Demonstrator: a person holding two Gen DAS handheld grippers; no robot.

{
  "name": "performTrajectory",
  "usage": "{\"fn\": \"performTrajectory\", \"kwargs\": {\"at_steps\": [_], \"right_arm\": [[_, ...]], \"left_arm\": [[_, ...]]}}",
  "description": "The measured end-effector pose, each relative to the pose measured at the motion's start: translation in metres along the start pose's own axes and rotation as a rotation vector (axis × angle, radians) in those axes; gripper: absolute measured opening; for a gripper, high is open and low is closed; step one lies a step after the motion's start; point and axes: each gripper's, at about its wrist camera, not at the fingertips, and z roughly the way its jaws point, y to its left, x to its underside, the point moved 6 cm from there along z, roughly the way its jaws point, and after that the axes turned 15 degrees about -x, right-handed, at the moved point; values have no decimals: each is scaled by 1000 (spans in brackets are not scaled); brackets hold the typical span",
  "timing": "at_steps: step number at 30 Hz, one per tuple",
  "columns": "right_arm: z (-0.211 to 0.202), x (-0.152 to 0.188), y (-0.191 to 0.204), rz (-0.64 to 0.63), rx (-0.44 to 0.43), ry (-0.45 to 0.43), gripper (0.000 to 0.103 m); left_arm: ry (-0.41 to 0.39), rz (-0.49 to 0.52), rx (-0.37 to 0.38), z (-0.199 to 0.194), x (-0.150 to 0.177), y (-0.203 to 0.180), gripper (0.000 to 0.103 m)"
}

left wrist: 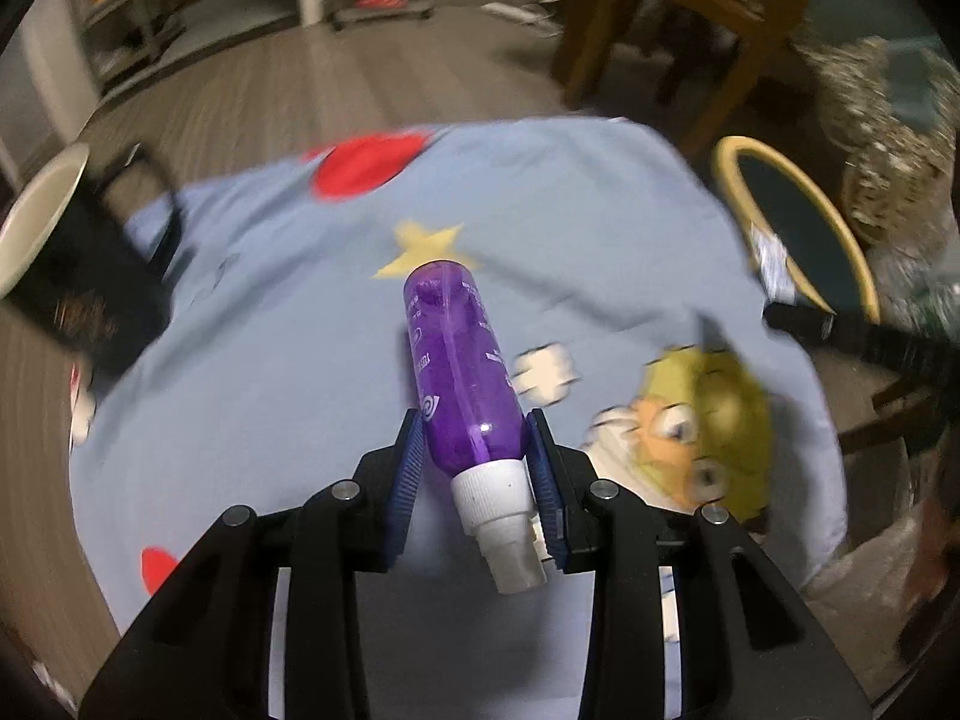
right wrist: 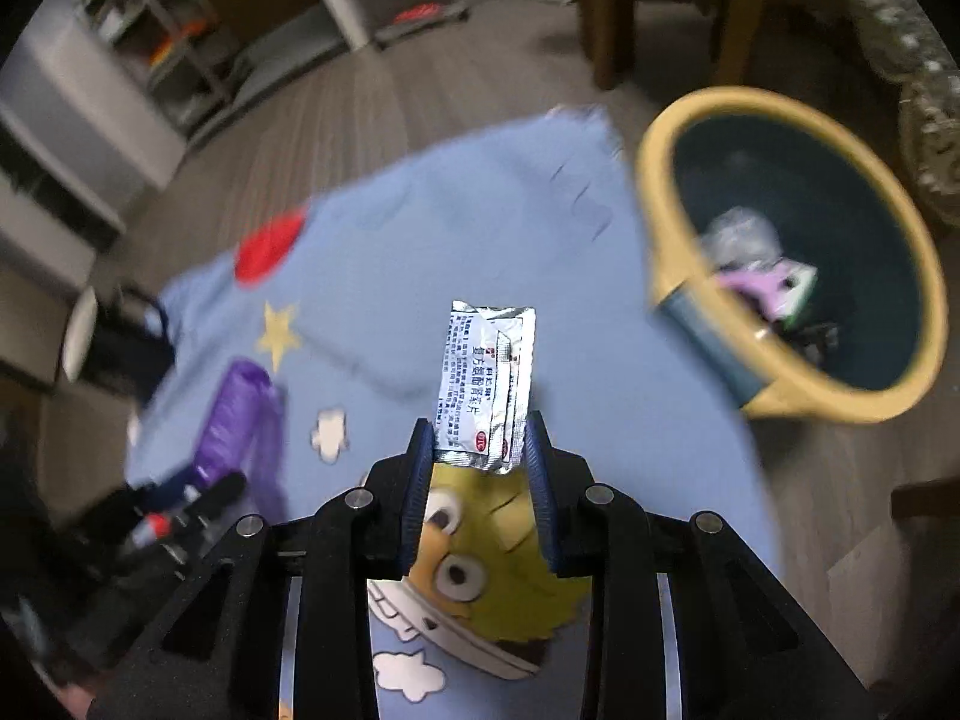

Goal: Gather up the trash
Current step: 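Carry tube and packet over the wastebasket and open both tools to drop them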

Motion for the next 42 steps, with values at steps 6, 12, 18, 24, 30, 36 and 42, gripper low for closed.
{"fn": "performTrajectory", "kwargs": {"at_steps": [6, 12, 18, 24, 30, 36, 42], "right_arm": [[-80, -52, -34, -42, 20, -140, 32], [-124, -76, -108, -6, 109, -257, 32], [-119, -77, -159, 113, 109, -289, 32], [-115, -84, -178, 140, 93, -303, 33], [-118, -89, -178, 134, 42, -311, 43], [-129, -88, -162, 71, 58, -315, 57], [-160, -79, -128, 39, 7, -361, 64]], "left_arm": [[-90, 150, 57, -28, -31, -70, 34], [-137, 275, 158, -38, -62, -147, 34], [-159, 371, 239, -33, -94, -217, 34], [-210, 433, 248, -23, -122, -257, 34], [-249, 372, 275, -33, -135, -250, 59], [-264, 306, 277, -56, -125, -220, 63], [-334, 286, 246, -101, -100, -187, 85]]}}
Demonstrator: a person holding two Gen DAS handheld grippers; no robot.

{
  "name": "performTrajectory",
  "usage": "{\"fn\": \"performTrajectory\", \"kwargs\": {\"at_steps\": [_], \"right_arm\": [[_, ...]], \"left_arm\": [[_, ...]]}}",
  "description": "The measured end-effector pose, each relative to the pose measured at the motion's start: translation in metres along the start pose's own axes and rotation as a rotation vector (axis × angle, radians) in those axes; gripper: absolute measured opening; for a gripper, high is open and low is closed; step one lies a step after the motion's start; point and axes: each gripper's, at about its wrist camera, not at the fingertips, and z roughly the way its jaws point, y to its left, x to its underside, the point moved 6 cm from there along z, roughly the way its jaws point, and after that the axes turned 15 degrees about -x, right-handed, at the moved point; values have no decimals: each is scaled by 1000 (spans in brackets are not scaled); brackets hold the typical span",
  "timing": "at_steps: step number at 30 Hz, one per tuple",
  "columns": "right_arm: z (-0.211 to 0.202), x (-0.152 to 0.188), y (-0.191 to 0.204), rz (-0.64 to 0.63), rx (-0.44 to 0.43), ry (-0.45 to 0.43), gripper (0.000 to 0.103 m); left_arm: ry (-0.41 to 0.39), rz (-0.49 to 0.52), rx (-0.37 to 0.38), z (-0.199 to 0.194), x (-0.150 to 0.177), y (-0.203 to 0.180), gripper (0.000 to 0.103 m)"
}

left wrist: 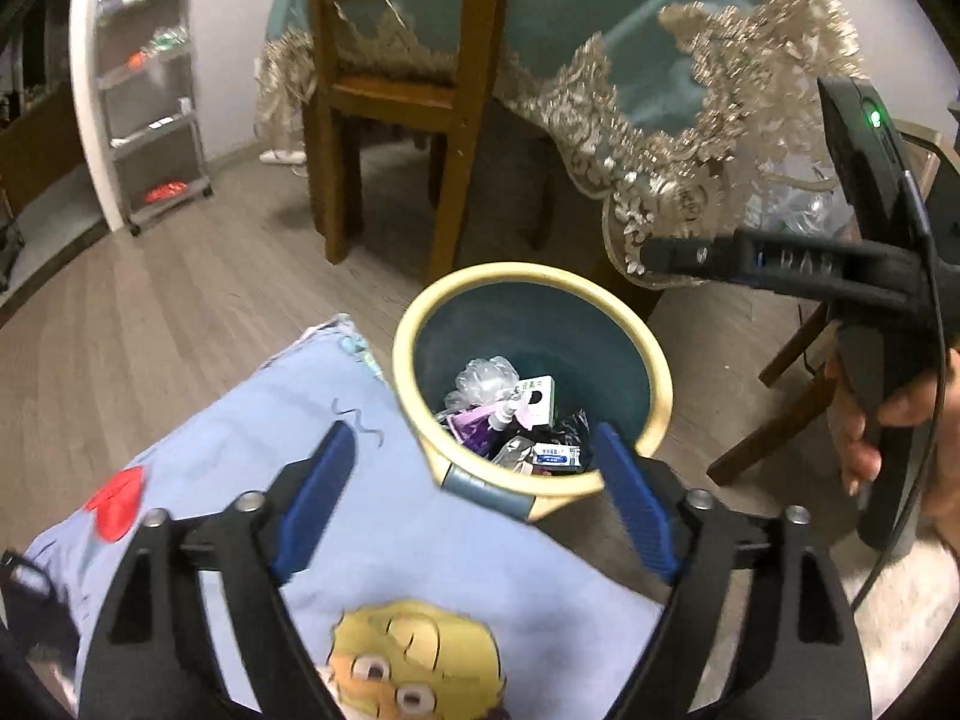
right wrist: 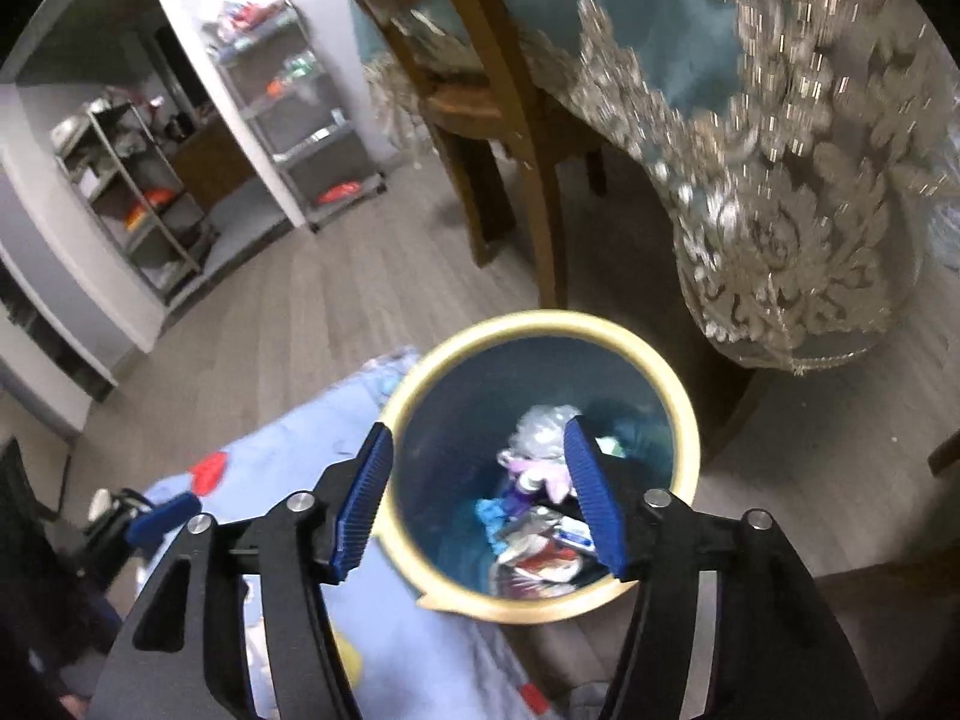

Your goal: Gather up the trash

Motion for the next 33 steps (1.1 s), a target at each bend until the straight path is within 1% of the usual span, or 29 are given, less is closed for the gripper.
{"fn": "performTrajectory", "kwargs": {"at_steps": [2, 4, 5, 8, 11, 13, 15, 16, 19, 21, 23, 27, 33], "right_arm": [[-14, 5, 17, -7, -17, -20, 69], [-23, 16, 30, -17, -20, -11, 75], [-29, 24, 37, -28, -9, -4, 79], [-44, 49, 47, -43, 22, 12, 91], [-65, 66, 51, -47, 56, 9, 96], [-82, 72, 55, -69, 91, -10, 98], [-101, 80, 53, -71, 170, -35, 98], [-105, 83, 52, -64, 188, -41, 98], [-118, 92, 48, -39, 183, -63, 98], [-126, 93, 51, -59, 182, -103, 98], [-131, 92, 52, -65, 187, -130, 98], [-131, 91, 50, -53, 182, -134, 98], [-129, 92, 51, -71, 184, -127, 98]], "left_arm": [[-16, -21, -6, -19, 4, 5, 97], [-32, -41, -20, -40, 10, 10, 97], [-32, -41, -34, -48, 14, 11, 97], [-32, -39, -91, -65, 24, 12, 97], [-58, -48, -123, -81, 32, 12, 97], [-78, -34, -158, -89, 36, 7, 97], [-73, -19, -164, -91, 40, 0, 97], [-62, -20, -158, -90, 43, -5, 97], [-34, -25, -167, -85, 47, -13, 97], [-32, -2, -174, -81, 49, -18, 97], [-40, 12, -164, -81, 51, -21, 97], [-40, 2, -171, -78, 53, -21, 97], [-18, -38, -155, -74, 53, -16, 97]]}}
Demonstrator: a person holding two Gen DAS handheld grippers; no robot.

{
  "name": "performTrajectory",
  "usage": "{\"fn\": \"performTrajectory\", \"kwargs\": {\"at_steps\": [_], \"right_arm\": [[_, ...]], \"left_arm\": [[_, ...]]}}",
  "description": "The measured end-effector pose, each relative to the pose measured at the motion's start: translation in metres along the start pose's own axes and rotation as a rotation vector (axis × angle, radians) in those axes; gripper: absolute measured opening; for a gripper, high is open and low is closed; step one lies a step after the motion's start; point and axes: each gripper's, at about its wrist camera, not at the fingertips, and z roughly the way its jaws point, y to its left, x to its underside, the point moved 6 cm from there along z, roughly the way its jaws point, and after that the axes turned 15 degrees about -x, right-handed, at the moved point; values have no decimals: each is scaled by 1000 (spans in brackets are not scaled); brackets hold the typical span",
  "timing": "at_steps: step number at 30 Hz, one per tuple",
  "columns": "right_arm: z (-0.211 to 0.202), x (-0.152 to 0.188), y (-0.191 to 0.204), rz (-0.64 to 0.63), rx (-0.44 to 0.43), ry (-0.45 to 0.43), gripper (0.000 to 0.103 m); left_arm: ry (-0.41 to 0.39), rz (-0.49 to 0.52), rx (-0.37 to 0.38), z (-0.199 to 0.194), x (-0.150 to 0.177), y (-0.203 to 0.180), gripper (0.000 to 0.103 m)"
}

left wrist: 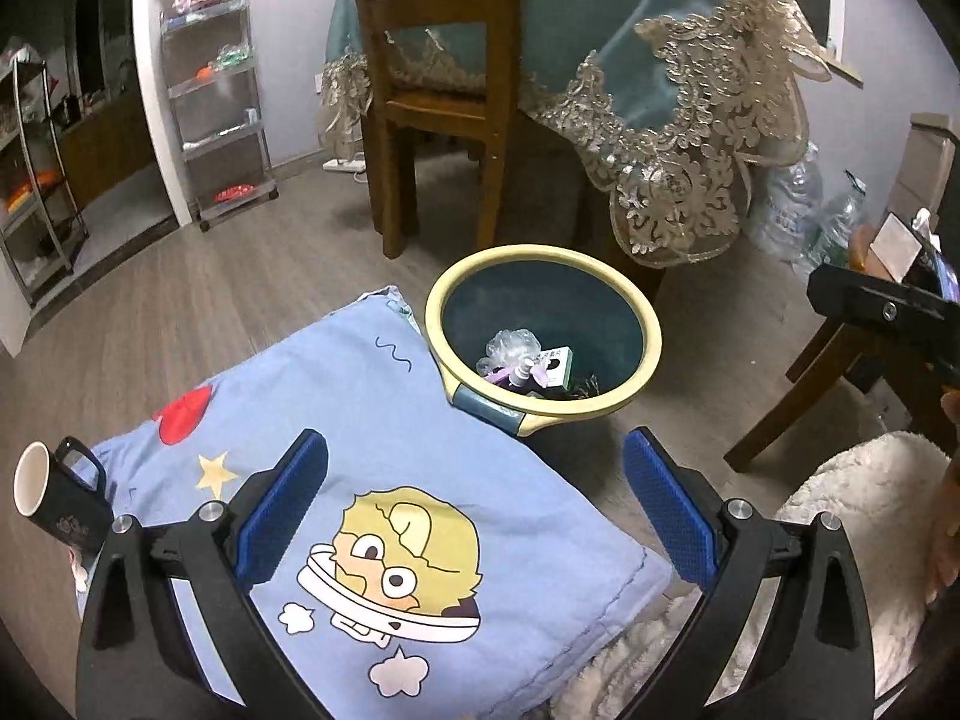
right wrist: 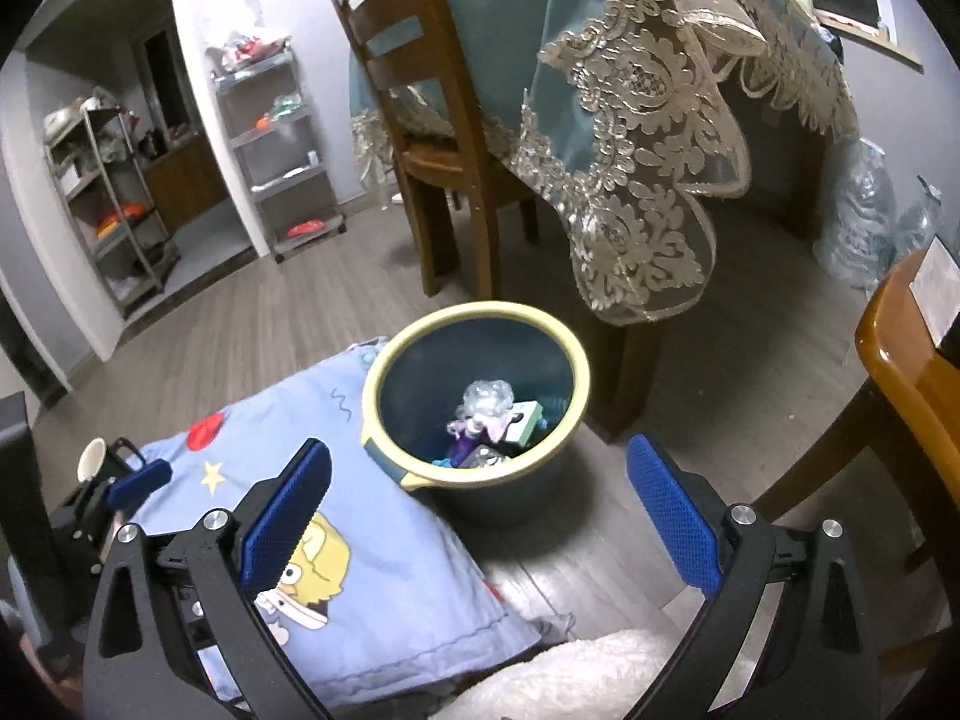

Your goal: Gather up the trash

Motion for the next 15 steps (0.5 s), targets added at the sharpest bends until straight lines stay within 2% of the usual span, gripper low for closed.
{"fn": "performTrajectory", "kwargs": {"at_steps": [5, 15], "right_arm": [[0, 0, 0, -1, 0, 2, 98], [1, 1, 1, 1, 0, 4, 98]], "left_arm": [[8, -26, 0, 2, -1, 5, 97], [0, -18, -10, 2, -2, 5, 97]]}}
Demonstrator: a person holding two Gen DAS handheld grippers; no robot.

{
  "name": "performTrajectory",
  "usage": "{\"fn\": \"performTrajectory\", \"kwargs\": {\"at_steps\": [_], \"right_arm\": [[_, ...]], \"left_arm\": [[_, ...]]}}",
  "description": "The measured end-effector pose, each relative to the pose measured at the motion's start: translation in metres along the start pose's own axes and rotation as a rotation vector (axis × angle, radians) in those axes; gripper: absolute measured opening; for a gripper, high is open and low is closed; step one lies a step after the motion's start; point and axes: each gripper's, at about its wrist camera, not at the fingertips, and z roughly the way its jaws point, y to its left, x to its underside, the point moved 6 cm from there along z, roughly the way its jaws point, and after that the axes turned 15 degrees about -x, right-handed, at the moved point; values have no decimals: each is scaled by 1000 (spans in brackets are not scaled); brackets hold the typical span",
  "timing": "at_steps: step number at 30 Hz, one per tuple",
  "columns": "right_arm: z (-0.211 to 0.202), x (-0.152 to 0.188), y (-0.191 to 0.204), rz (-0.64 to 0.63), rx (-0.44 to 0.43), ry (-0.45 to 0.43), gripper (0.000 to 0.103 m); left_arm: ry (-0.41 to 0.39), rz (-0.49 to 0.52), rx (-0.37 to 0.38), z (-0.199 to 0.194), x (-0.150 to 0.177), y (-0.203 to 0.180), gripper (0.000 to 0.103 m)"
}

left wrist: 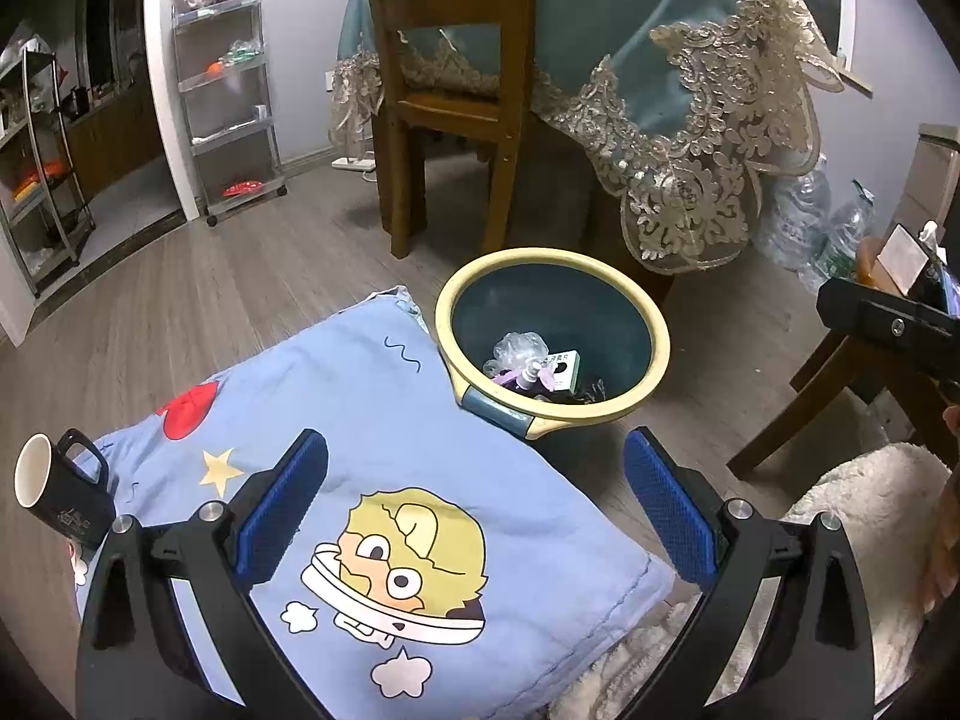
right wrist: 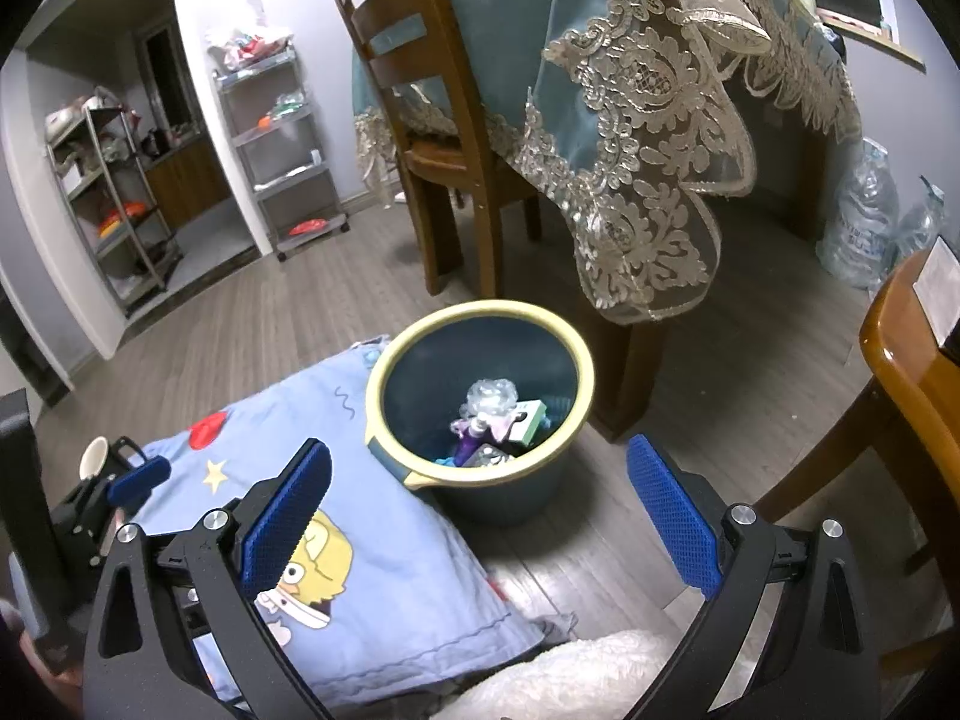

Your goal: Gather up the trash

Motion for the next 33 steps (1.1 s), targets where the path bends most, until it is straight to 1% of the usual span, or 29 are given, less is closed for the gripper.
{"fn": "performTrajectory", "kwargs": {"at_steps": [33], "right_arm": [[0, 0, 2, 1, 0, -1, 98]], "left_arm": [[-10, 11, 13, -4, 1, -4, 97]]}}
